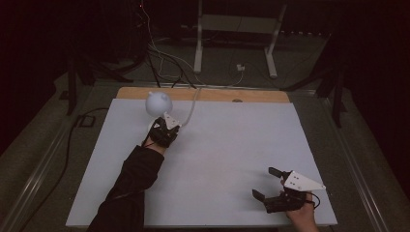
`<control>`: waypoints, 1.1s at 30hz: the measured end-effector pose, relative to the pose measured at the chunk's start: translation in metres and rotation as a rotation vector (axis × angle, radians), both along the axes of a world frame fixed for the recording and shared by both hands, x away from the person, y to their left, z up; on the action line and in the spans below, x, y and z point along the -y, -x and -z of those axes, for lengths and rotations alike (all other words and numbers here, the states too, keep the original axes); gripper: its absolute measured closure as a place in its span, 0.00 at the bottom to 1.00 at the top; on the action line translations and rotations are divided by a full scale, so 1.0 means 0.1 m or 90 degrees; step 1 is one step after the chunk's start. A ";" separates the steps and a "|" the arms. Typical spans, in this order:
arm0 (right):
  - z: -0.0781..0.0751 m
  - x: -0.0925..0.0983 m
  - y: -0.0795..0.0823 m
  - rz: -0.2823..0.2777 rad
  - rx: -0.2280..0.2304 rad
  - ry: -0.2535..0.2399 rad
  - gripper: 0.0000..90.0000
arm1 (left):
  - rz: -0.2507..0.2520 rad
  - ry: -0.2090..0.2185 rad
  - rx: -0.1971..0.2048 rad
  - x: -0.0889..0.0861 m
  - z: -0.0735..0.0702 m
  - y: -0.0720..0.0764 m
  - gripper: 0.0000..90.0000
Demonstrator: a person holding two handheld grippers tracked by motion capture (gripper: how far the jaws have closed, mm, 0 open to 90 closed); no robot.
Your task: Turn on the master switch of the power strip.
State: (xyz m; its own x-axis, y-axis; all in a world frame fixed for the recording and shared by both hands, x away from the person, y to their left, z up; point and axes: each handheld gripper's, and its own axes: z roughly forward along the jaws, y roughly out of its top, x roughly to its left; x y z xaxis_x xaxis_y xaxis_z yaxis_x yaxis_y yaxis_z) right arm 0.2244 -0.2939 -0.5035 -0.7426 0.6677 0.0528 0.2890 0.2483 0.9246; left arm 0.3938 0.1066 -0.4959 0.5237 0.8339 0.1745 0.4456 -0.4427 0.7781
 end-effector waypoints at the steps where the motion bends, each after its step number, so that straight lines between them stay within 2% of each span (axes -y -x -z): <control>1: 0.00 0.00 0.00 0.000 0.000 -0.001 0.00 | 0.002 0.009 -0.005 -0.02 -0.01 0.01 1.00; 8: 0.00 0.00 0.00 0.001 0.000 0.000 0.00 | 0.008 0.040 -0.046 -0.08 -0.09 0.05 1.00; 10: 0.00 0.00 0.00 0.001 0.000 0.000 0.00 | 0.020 0.058 -0.059 -0.08 -0.13 0.07 1.00; 13: 0.00 0.00 0.00 0.001 0.000 0.000 0.00 | 0.032 0.067 -0.069 -0.08 -0.16 0.10 1.00; 15: 0.00 0.00 0.00 0.001 0.000 -0.001 0.00 | 0.039 0.086 -0.079 -0.09 -0.20 0.12 1.00; 17: 0.00 0.00 0.00 0.001 0.001 -0.001 0.00 | 0.041 0.091 -0.082 -0.09 -0.22 0.12 0.96; 18: 0.00 0.00 0.00 0.001 0.000 -0.001 0.00 | 0.044 0.088 -0.084 -0.09 -0.23 0.13 0.89; 19: 0.00 0.00 0.00 0.000 0.001 0.000 0.00 | 0.047 0.089 -0.087 -0.09 -0.25 0.14 0.88; 22: 0.00 0.00 0.00 0.000 0.001 0.002 0.00 | 0.065 0.098 -0.102 -0.09 -0.30 0.17 0.70; 24: 0.00 0.00 0.00 0.000 0.002 0.002 0.00 | 0.066 0.105 -0.108 -0.08 -0.31 0.17 0.59; 25: 0.00 0.00 0.00 0.000 0.002 0.002 0.00 | 0.071 0.102 -0.119 -0.08 -0.31 0.17 0.52; 26: 0.00 0.00 0.00 0.000 0.002 0.002 0.00 | 0.072 0.094 -0.117 -0.07 -0.31 0.18 0.52; 27: 0.00 0.00 0.00 0.000 0.001 0.001 0.00 | 0.072 0.088 -0.119 -0.06 -0.31 0.19 0.39; 28: 0.00 0.00 0.00 0.000 0.001 0.001 0.00 | 0.073 0.086 -0.121 -0.05 -0.31 0.19 0.39; 29: 0.00 0.00 0.00 0.000 0.001 0.001 0.00 | 0.072 0.087 -0.124 -0.05 -0.31 0.19 0.33; 30: 0.00 0.00 0.00 0.000 0.001 0.001 0.00 | 0.072 0.093 -0.132 -0.05 -0.31 0.18 0.27; 31: -0.01 0.00 0.00 0.000 0.002 0.001 0.00 | 0.085 0.104 -0.141 -0.06 -0.31 0.18 0.12; 33: -0.01 0.00 0.00 0.000 0.002 0.000 0.00 | 0.097 0.119 -0.152 -0.07 -0.31 0.18 0.05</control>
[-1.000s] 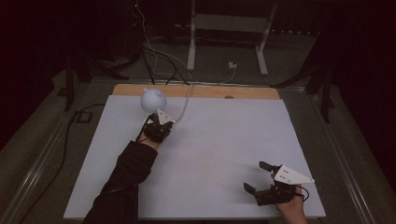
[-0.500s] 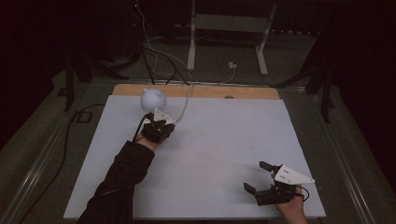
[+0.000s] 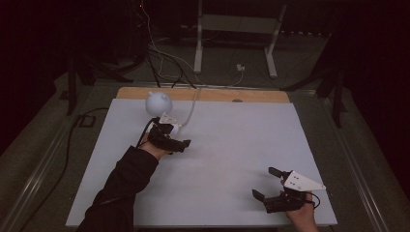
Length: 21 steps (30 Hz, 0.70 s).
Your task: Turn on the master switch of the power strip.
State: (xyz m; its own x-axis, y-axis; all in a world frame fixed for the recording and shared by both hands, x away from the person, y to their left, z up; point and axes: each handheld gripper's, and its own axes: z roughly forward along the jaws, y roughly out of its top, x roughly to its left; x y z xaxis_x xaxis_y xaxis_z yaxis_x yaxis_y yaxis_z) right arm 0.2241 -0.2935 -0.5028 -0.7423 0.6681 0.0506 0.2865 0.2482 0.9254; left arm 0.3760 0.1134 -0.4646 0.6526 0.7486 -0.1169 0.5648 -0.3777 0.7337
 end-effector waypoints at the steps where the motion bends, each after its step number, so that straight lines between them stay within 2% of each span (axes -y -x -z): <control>1: 0.00 0.00 0.00 0.000 -0.001 0.000 0.00 | 0.005 0.007 -0.004 0.00 0.00 0.00 0.02; 8: 0.00 0.00 0.00 -0.001 0.000 -0.001 0.00 | 0.043 0.010 -0.007 -0.03 -0.05 0.10 0.00; 11: -0.01 -0.01 0.00 -0.001 0.001 -0.002 0.00 | 0.054 0.008 0.000 -0.05 -0.06 0.15 0.00; 14: -0.01 -0.01 0.01 -0.002 0.002 0.001 0.00 | 0.056 0.017 0.004 -0.09 -0.07 0.21 0.00; 21: -0.01 -0.01 0.01 -0.001 0.001 -0.001 0.00 | 0.065 0.008 0.007 -0.21 -0.04 0.32 0.00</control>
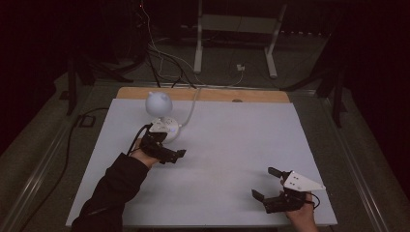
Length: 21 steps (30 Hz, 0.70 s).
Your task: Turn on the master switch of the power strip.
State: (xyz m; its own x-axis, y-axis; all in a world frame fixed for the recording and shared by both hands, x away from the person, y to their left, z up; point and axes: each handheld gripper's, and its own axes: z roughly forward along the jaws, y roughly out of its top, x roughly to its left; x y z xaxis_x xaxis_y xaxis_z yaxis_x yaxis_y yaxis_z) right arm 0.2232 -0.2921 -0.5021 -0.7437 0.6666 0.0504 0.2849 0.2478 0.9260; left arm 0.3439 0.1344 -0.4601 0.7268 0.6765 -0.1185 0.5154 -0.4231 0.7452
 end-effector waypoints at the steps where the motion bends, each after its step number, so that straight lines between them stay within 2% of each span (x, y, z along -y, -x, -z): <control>1: 0.00 0.00 0.00 0.000 0.000 0.000 0.00 | -0.001 -0.002 0.001 -0.02 0.01 0.02 0.00; 5: 0.01 0.00 -0.01 -0.001 -0.002 0.001 0.00 | 0.010 0.013 0.010 -0.09 0.01 0.09 0.00; 7: 0.00 0.00 -0.01 0.000 0.001 0.004 0.00 | 0.009 0.002 0.016 -0.11 0.02 0.12 0.00; 18: 0.01 -0.01 -0.01 -0.001 -0.002 0.003 0.00 | 0.029 -0.015 0.010 -0.19 0.16 0.33 0.00; 21: 0.01 -0.01 -0.01 -0.001 -0.002 0.002 0.00 | 0.031 -0.011 0.009 -0.23 0.21 0.38 0.00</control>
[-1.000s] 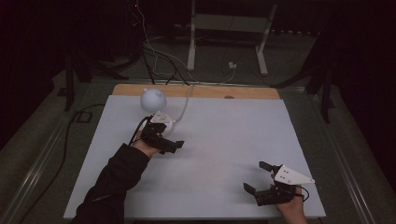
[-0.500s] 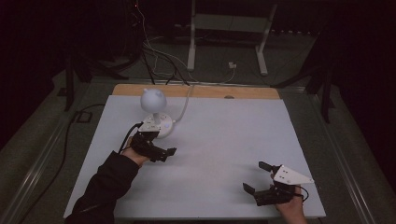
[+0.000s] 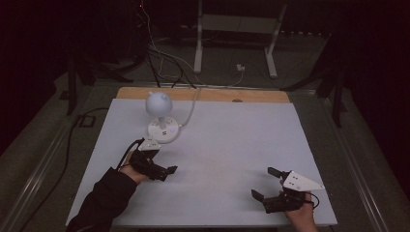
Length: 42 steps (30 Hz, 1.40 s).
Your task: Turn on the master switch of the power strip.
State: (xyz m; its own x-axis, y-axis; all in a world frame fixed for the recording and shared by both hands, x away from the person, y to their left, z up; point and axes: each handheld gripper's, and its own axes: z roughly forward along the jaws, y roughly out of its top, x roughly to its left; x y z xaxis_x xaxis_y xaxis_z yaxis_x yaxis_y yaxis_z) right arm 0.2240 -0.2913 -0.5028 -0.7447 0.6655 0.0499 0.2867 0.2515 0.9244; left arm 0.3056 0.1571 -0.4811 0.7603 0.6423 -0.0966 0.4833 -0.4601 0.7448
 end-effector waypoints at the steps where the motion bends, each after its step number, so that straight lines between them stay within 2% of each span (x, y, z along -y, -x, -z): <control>1: 0.00 0.00 0.00 0.000 0.000 0.000 0.00 | 0.004 -0.002 -0.002 -0.01 0.02 0.02 0.00; 2: 0.00 0.00 0.00 0.000 0.000 0.000 0.00 | 0.003 -0.010 -0.002 -0.03 0.04 0.04 0.00; 13: 0.00 -0.01 0.00 0.000 -0.002 0.003 0.00 | 0.010 -0.015 -0.012 -0.17 0.23 0.23 0.00; 14: 0.00 -0.01 0.00 0.000 -0.002 0.003 0.00 | 0.013 -0.025 -0.007 -0.18 0.24 0.24 0.00; 16: 0.00 -0.01 0.00 -0.001 -0.002 0.003 0.00 | 0.020 -0.026 -0.012 -0.19 0.28 0.27 0.00; 18: 0.00 -0.01 0.01 -0.001 -0.002 0.003 0.00 | 0.021 -0.033 -0.003 -0.21 0.31 0.31 0.00; 24: 0.00 0.00 0.01 0.000 0.000 0.005 0.00 | 0.013 -0.025 0.010 -0.30 0.35 0.42 0.00; 31: 0.00 -0.01 0.01 -0.003 0.001 0.006 0.00 | -0.004 -0.022 0.009 -0.40 0.40 0.57 0.00; 33: 0.00 -0.01 0.01 -0.003 0.001 0.006 0.00 | -0.009 -0.023 0.017 -0.42 0.40 0.60 0.00; 35: 0.00 -0.01 0.01 -0.003 0.000 0.007 0.00 | -0.012 -0.014 0.014 -0.44 0.40 0.63 0.00; 39: 0.00 -0.01 0.01 -0.004 -0.001 0.008 0.00 | -0.014 -0.012 0.012 -0.48 0.42 0.70 0.00; 42: 0.00 -0.01 0.01 -0.005 0.001 0.008 0.00 | -0.022 -0.012 0.020 -0.52 0.44 0.75 0.00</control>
State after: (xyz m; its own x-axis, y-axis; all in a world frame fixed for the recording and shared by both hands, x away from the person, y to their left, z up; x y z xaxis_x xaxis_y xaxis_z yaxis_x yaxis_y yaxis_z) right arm 0.2225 -0.2901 -0.5025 -0.7497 0.6606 0.0400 0.2835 0.2659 0.9214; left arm 0.2304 0.2095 -0.5248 0.7400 0.6699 -0.0603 0.4755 -0.4577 0.7512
